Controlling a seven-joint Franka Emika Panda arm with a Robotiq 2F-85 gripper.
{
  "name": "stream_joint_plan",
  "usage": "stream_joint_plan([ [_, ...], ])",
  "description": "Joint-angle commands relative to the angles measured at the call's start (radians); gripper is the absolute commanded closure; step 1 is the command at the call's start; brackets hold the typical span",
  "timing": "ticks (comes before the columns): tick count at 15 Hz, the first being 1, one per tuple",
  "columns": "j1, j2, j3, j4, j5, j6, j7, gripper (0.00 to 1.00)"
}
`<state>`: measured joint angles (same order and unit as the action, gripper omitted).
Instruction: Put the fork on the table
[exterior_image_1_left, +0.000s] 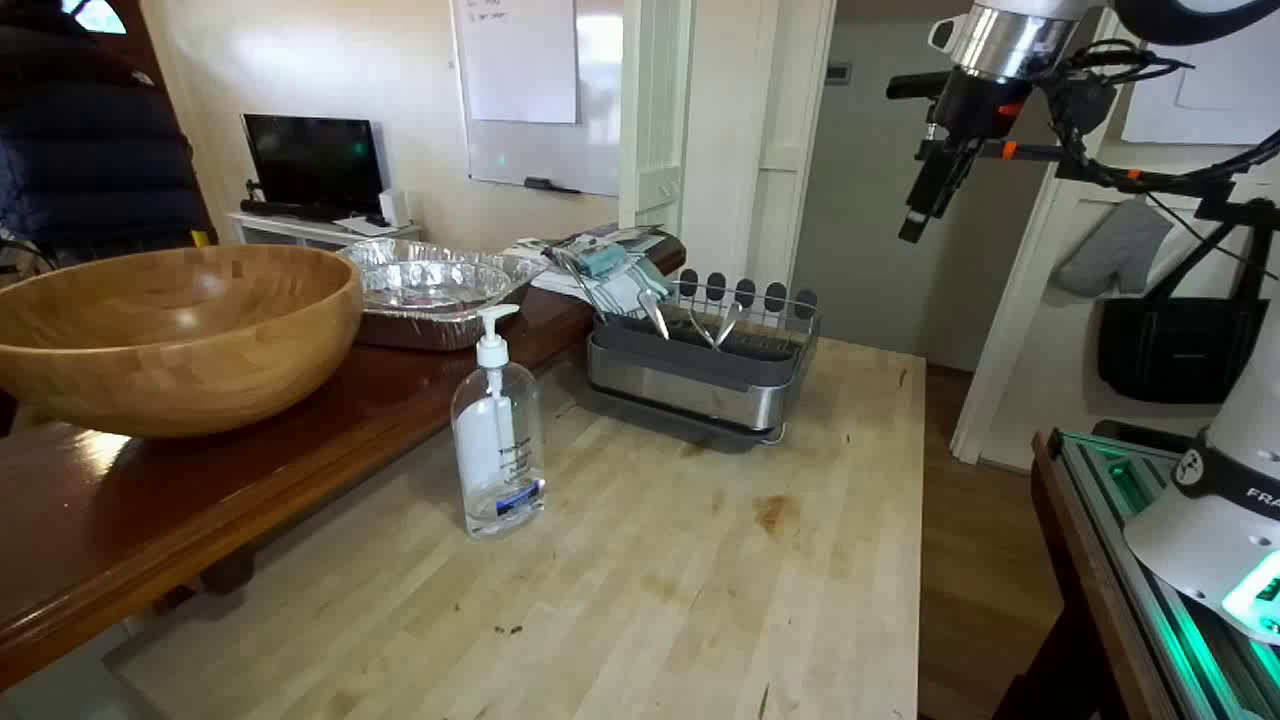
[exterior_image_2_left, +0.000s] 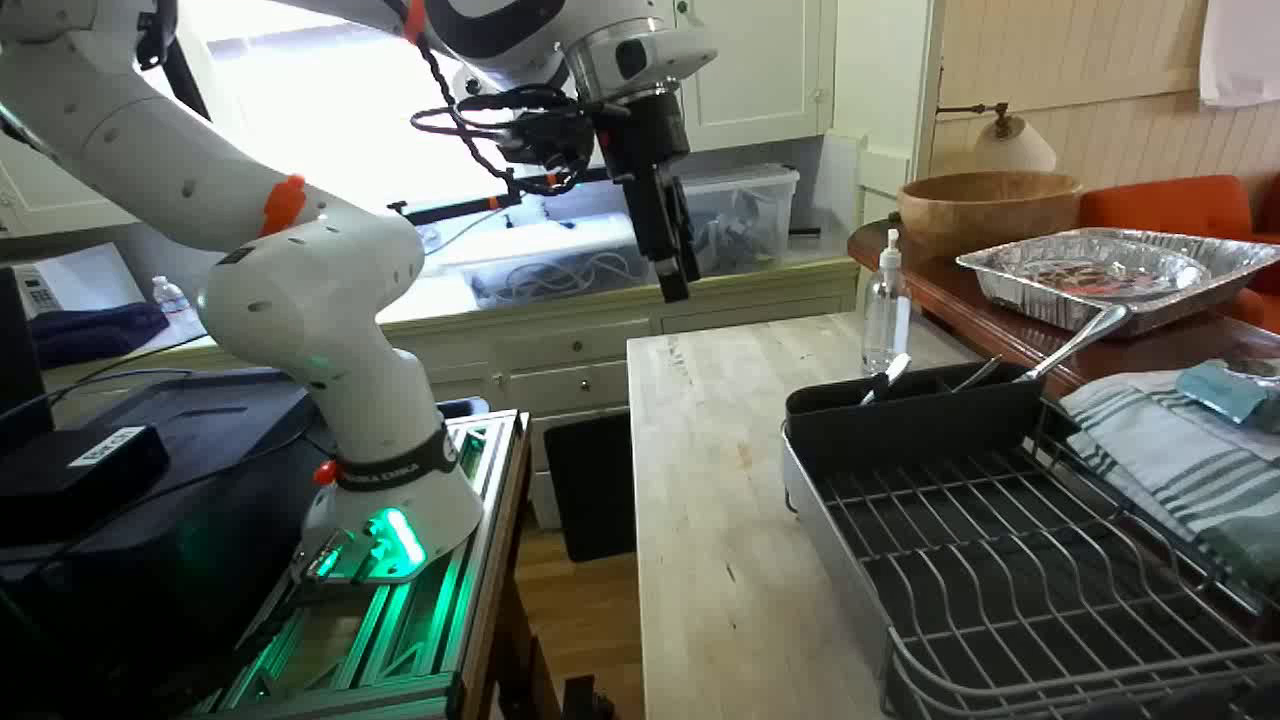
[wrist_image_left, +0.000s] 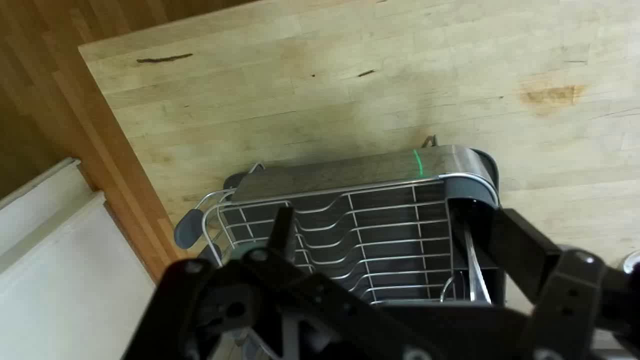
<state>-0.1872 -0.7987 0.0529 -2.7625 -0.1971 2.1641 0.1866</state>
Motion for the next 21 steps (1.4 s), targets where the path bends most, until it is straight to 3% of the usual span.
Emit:
stream_joint_plan([
  [1,0.007,0.001,-0.006,-0.005,-0.005,-0.005,0.004,0.0],
  [6,0.007,0.006,-0.006,-0.018,-0.005,-0.005,0.004,0.0],
  [11,0.009,0.075,-0.032,0.016,0.005,0.15,-0.003,0.0],
  [16,0.036,0.214,-0.078,0.042,0.055,0.323,-0.051,0.0],
  [21,0.057,0.36,-0.096,0.089,0.094,0.422,-0.084,0.0],
])
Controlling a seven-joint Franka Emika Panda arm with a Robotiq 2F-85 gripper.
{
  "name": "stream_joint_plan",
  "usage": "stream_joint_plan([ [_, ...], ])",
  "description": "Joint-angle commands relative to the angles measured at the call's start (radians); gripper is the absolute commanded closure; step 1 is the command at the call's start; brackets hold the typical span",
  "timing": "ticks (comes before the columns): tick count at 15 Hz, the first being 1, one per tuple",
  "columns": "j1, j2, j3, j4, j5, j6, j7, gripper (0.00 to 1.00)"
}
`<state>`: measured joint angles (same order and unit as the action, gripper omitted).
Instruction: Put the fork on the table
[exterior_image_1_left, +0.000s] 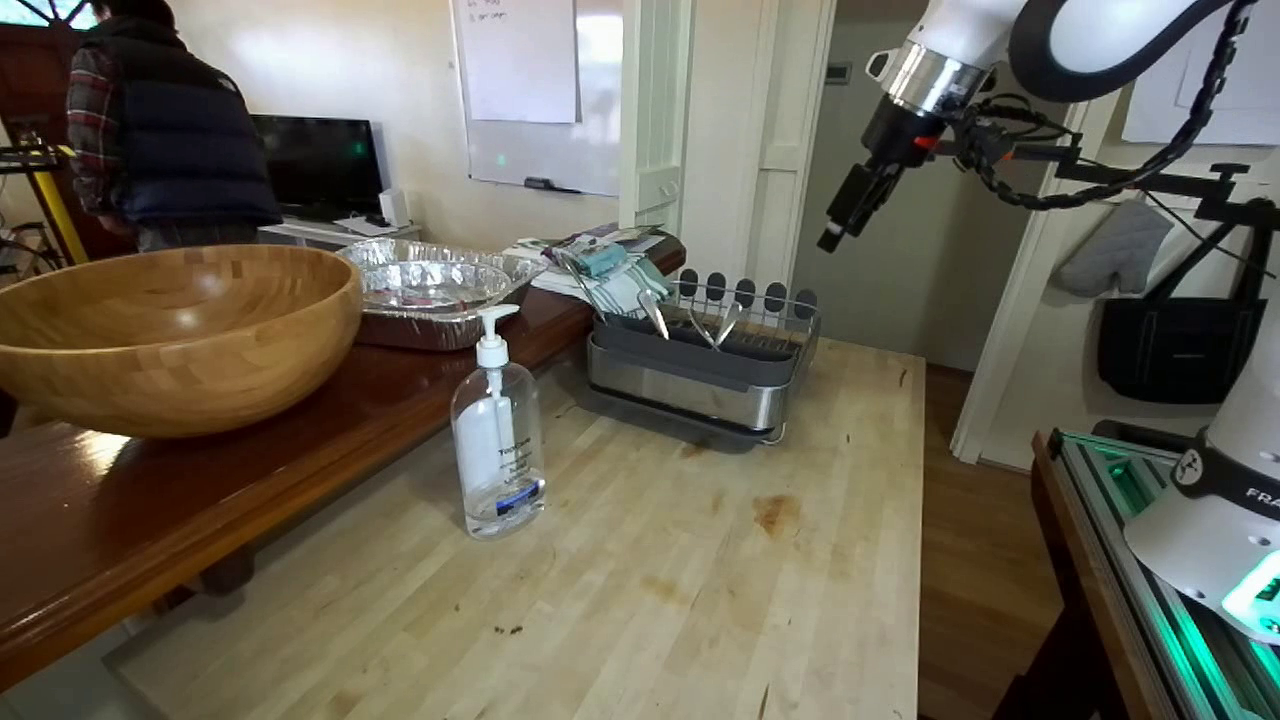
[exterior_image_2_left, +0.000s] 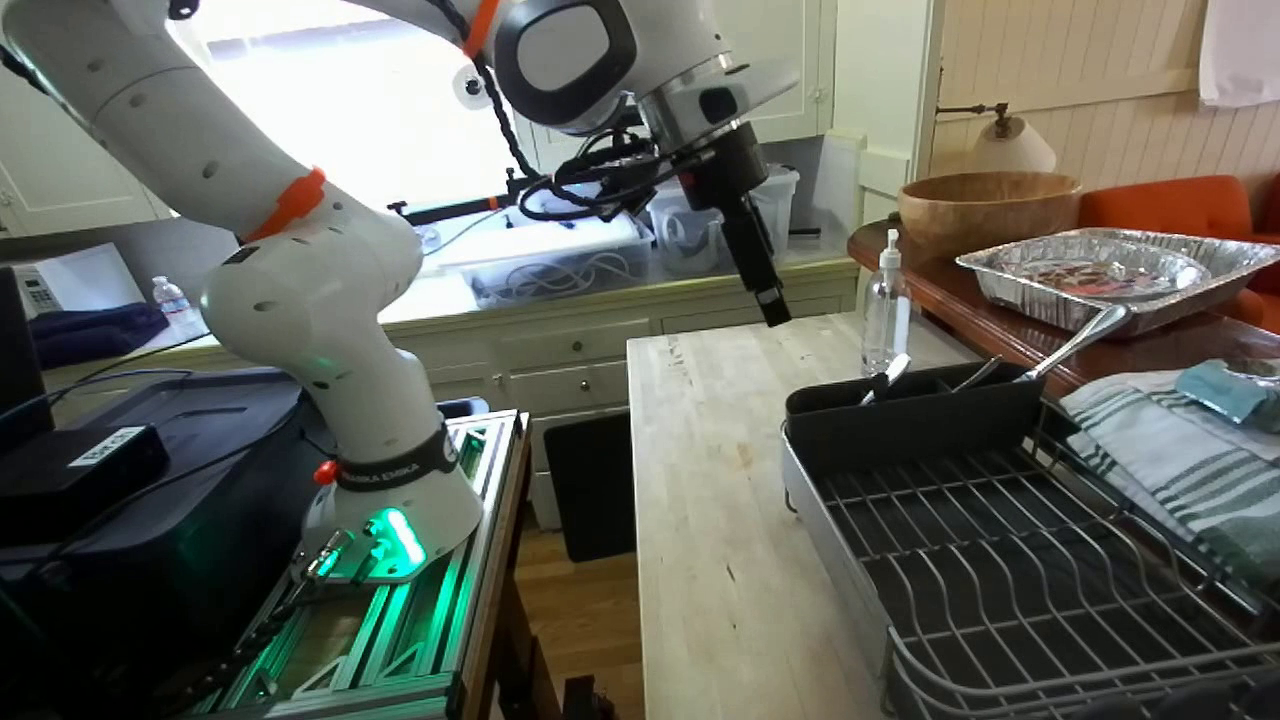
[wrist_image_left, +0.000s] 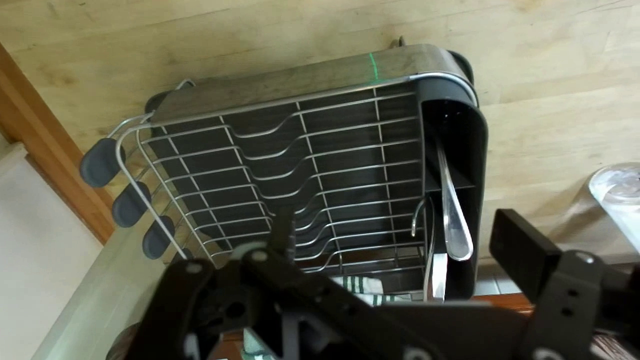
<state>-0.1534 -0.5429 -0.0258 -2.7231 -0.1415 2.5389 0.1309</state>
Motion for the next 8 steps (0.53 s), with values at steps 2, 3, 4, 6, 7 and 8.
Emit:
stream_joint_plan([
  [2,0.015,0.164,0.001,0.092,0.053,0.043,0.018,0.0],
  [3,0.002,0.188,0.017,0.114,0.046,0.026,0.055,0.0],
  [4,-0.001,0.21,0.025,0.133,0.048,0.017,0.079,0.0],
  [6,-0.018,0.261,0.052,0.181,0.037,-0.016,0.186,0.0],
  [7,-0.024,0.28,0.064,0.201,0.032,-0.035,0.244,0.0],
  [8,-0.027,0.301,0.074,0.222,0.027,-0.047,0.3,0.0],
])
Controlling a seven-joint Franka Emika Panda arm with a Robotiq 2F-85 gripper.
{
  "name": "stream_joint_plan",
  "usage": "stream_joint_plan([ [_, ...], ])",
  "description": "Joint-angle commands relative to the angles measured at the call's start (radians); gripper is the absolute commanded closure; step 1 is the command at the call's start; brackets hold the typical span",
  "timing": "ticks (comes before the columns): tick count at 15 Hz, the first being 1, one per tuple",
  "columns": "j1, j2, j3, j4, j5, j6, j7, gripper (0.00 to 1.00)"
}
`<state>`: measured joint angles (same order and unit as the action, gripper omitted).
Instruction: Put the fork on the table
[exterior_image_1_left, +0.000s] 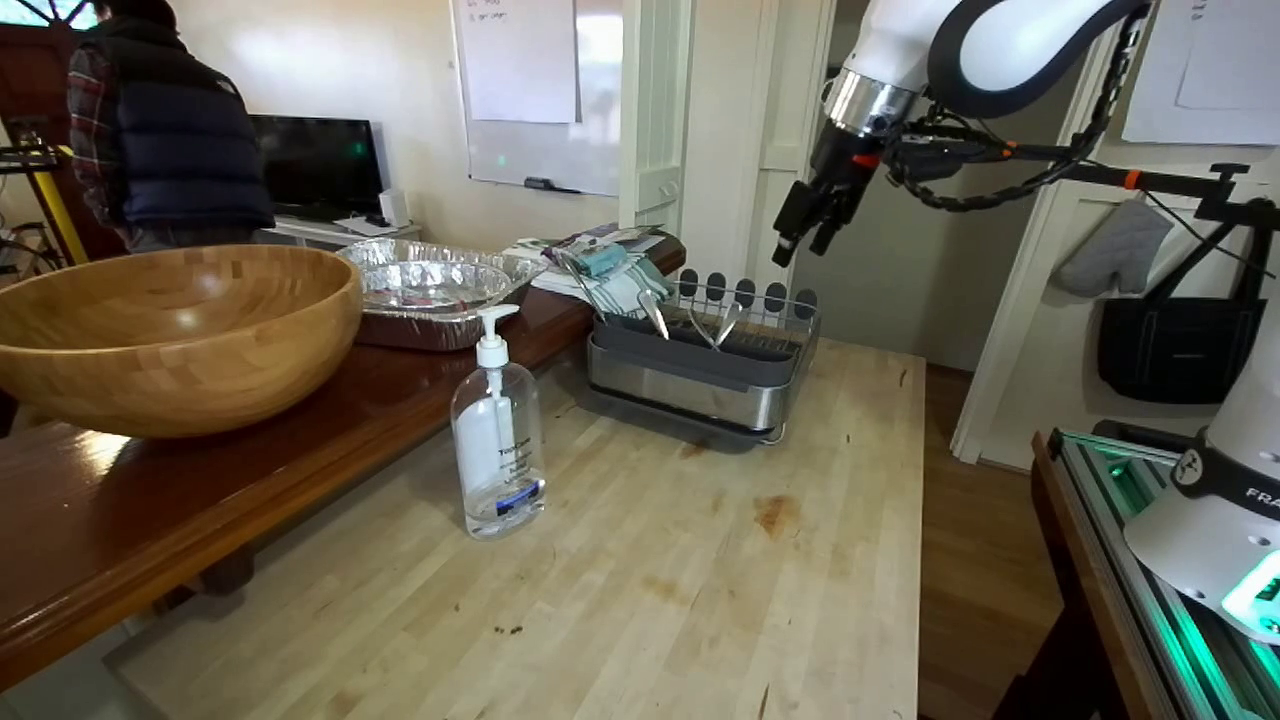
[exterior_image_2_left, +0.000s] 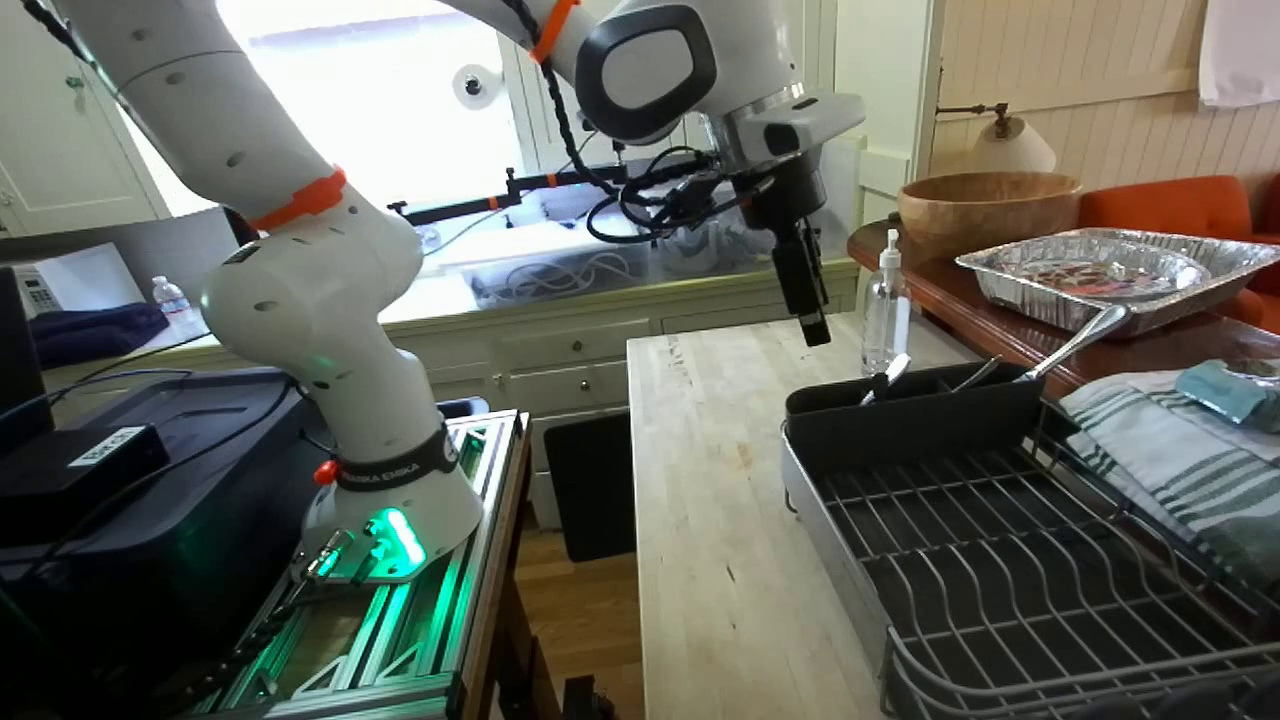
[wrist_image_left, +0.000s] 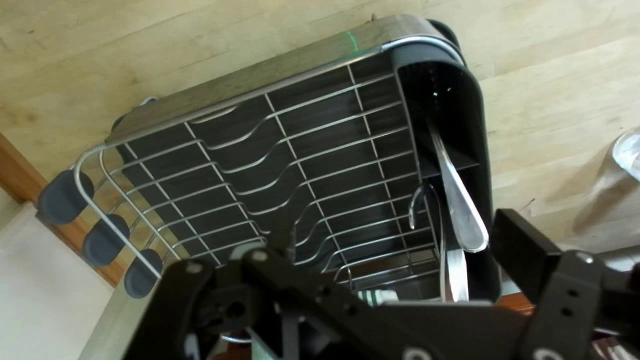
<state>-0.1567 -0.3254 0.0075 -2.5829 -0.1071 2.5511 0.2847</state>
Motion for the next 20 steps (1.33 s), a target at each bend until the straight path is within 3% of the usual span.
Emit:
stream_joint_plan([
  [1,-0.02,0.104,0.044,0.103,0.0,-0.077,0.189,0.0],
  [10,0.036,0.279,0.043,0.286,0.009,-0.177,0.54,0.0],
  [20,0.1,0.436,-0.008,0.414,0.021,-0.178,0.659,0.0],
])
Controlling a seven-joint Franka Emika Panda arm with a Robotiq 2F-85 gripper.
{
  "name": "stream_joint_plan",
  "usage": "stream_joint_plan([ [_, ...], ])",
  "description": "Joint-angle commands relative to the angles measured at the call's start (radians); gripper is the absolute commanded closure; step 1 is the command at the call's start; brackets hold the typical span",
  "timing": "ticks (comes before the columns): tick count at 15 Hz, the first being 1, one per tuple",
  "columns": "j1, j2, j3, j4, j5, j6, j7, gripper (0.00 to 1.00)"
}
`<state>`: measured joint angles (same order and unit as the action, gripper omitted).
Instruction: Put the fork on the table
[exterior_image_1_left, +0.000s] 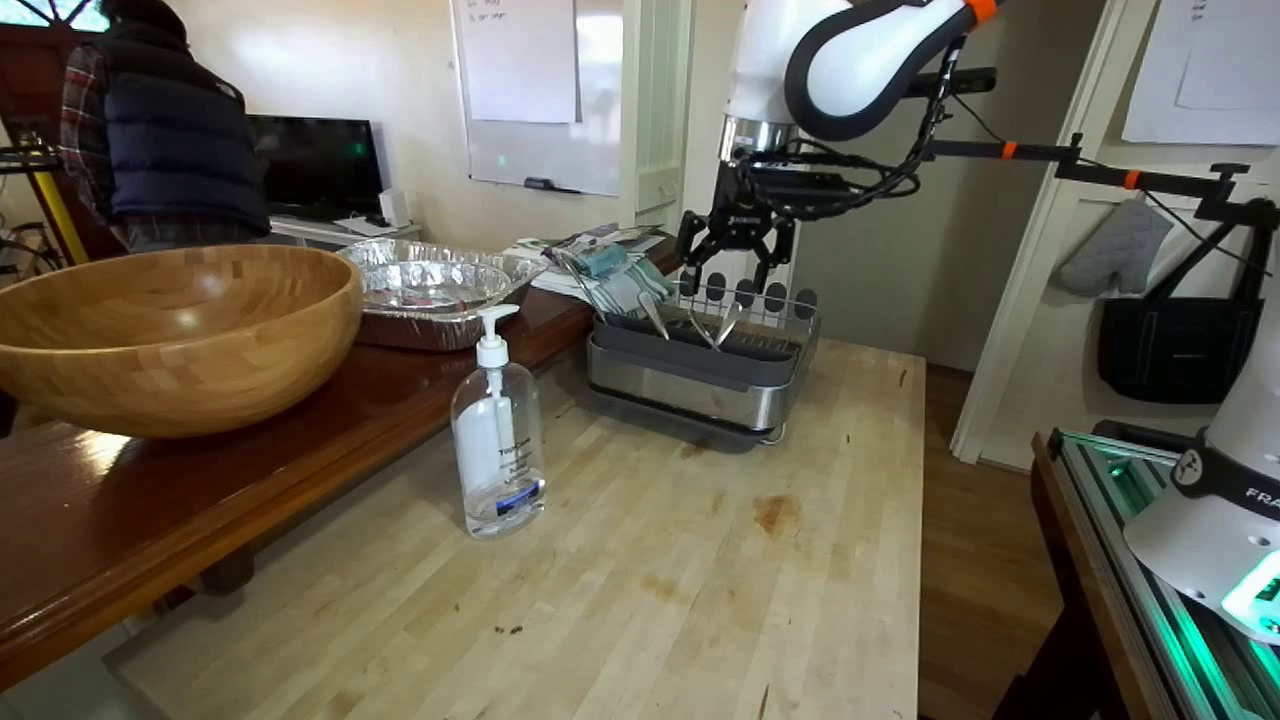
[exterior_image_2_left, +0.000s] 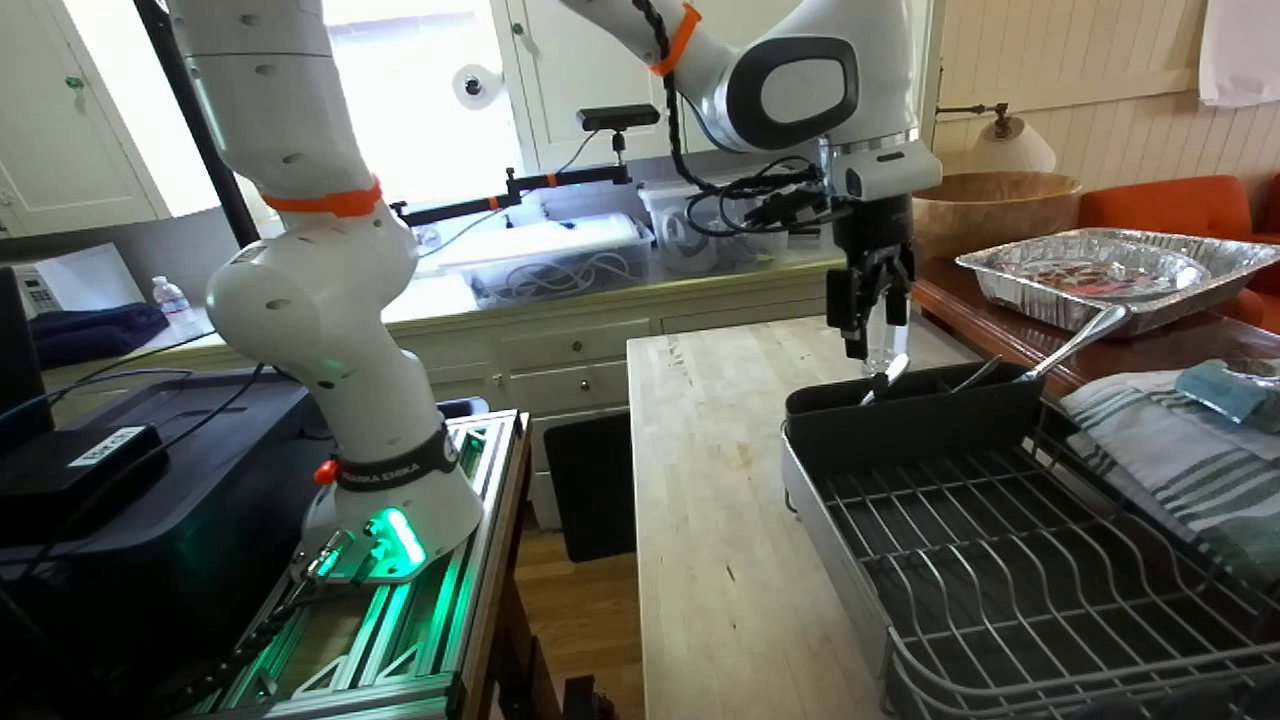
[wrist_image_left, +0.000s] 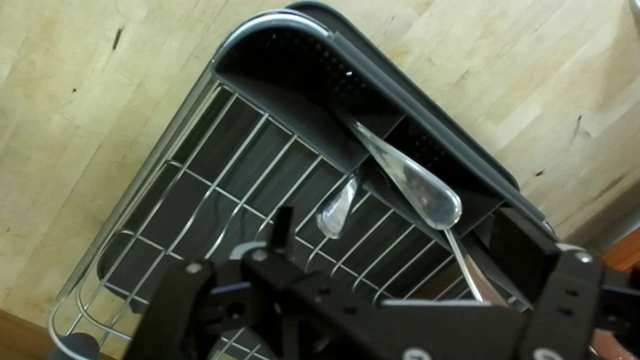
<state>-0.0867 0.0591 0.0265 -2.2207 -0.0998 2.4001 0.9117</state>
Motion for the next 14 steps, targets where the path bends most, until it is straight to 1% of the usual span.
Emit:
stream_joint_plan([
  [1,0.035,0.064,-0.032,0.06,0.015,-0.025,0.038,0.0],
  [6,0.053,0.11,-0.048,0.09,0.061,-0.01,0.022,0.0],
  [9,0.063,0.129,-0.056,0.104,0.066,-0.006,0.029,0.0],
  [10,0.067,0.132,-0.059,0.106,0.064,-0.004,0.03,0.02],
  [11,0.069,0.133,-0.062,0.109,0.063,-0.003,0.031,0.2],
  [12,0.072,0.135,-0.064,0.112,0.06,-0.003,0.033,0.27],
  [13,0.073,0.138,-0.065,0.114,0.06,-0.002,0.033,0.3],
  [14,0.075,0.142,-0.067,0.117,0.06,-0.004,0.032,0.39],
])
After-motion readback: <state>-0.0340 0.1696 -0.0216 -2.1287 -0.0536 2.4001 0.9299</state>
